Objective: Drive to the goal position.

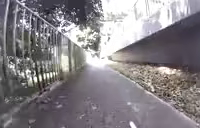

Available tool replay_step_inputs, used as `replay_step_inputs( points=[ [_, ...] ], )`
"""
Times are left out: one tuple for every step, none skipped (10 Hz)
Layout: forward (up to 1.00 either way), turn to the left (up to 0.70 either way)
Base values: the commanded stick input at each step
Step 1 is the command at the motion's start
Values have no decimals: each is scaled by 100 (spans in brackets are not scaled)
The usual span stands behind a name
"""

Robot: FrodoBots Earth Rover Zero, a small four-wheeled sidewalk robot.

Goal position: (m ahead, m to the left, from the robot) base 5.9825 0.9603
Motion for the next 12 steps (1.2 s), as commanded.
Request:
replay_step_inputs(
  points=[
    [81,0],
    [81,0],
    [81,0],
    [90,0],
    [95,0],
    [95,0],
    [95,0],
    [95,0],
    [95,0],
    [95,0],
    [96,0],
    [96,0]
  ],
)
